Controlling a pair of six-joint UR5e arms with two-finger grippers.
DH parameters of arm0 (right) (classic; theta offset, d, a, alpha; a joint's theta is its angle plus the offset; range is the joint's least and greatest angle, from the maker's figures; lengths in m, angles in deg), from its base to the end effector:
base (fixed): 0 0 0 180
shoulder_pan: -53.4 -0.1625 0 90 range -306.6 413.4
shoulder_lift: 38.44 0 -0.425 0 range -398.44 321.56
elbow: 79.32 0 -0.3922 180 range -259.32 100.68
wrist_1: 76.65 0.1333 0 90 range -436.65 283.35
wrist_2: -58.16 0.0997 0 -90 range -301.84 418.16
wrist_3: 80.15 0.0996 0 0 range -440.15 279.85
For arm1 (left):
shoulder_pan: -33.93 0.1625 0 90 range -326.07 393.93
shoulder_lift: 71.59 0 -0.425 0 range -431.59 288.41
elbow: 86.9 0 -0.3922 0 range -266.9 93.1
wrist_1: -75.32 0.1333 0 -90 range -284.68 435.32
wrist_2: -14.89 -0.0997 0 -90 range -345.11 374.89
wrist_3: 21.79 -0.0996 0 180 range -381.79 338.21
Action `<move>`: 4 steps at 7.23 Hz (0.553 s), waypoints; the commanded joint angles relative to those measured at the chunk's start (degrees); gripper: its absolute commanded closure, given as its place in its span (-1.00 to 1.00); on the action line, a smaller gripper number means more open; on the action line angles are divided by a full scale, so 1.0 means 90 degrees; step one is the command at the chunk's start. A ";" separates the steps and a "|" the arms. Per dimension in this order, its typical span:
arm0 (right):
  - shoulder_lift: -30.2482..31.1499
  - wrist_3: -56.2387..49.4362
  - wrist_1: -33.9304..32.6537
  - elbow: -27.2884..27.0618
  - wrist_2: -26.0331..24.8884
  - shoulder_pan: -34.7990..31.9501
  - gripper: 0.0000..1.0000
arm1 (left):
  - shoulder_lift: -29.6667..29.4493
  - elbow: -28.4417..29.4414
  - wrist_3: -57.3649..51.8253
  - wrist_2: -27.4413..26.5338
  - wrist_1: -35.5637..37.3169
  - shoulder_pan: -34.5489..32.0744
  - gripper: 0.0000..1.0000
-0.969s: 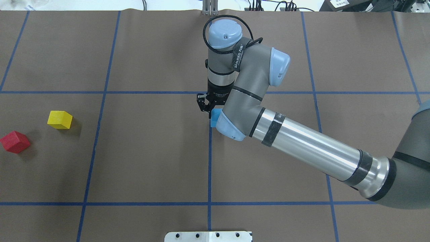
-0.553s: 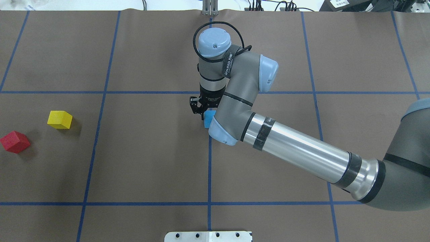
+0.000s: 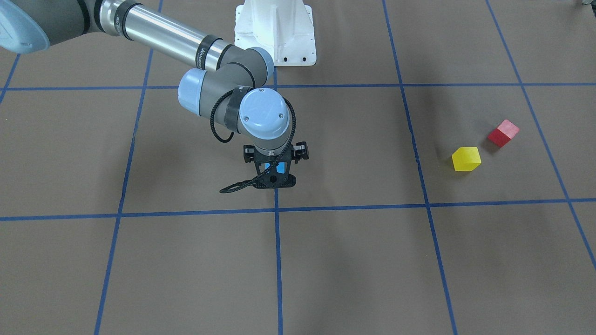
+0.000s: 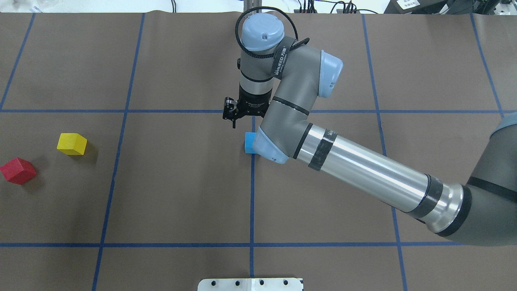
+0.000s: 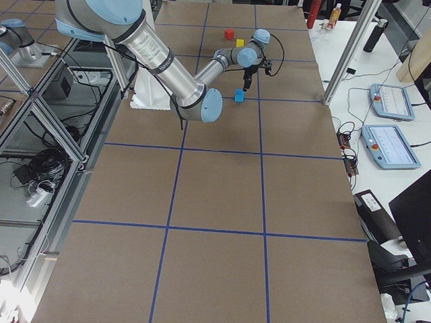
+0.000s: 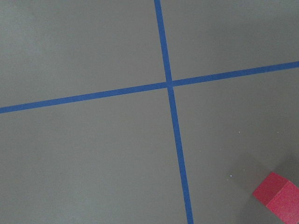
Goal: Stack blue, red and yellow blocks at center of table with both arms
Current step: 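Raise the right gripper away while the left gripper reaches the red cube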
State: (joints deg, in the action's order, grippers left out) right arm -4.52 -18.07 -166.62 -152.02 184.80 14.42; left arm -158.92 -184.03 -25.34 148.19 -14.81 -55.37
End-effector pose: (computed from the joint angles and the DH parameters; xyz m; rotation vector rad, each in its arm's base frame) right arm -0.5647 -0.5520 0.1538 -0.1521 -0.8824 -0.0365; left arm -0.0592 -0.4772 0.6208 0.0951 0.7535 0.1008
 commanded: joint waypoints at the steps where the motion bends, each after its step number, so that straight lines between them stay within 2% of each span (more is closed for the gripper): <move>1: 0.0911 -0.0148 -0.0461 -0.1571 0.0283 -0.0849 -1.00 | 0.0538 -0.0047 0.2150 -0.0016 -0.1643 0.0583 -1.00; 2: 0.1701 -0.0846 -0.0482 -0.2441 0.0284 -0.1230 -1.00 | 0.1036 -0.0038 0.3873 -0.0083 -0.3048 0.1050 -1.00; 3: 0.2086 -0.1075 -0.0482 -0.2682 0.0361 -0.1495 -1.00 | 0.1369 -0.0047 0.5244 -0.0374 -0.3854 0.1490 -1.00; 4: 0.2197 -0.1213 -0.0501 -0.2694 0.0391 -0.1730 -1.00 | 0.1450 -0.0038 0.6225 -0.0677 -0.4278 0.1872 -1.00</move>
State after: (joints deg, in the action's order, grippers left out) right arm 12.14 -26.48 -170.89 -174.09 187.83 1.95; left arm -148.15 -184.41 17.20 145.20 -45.89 -43.20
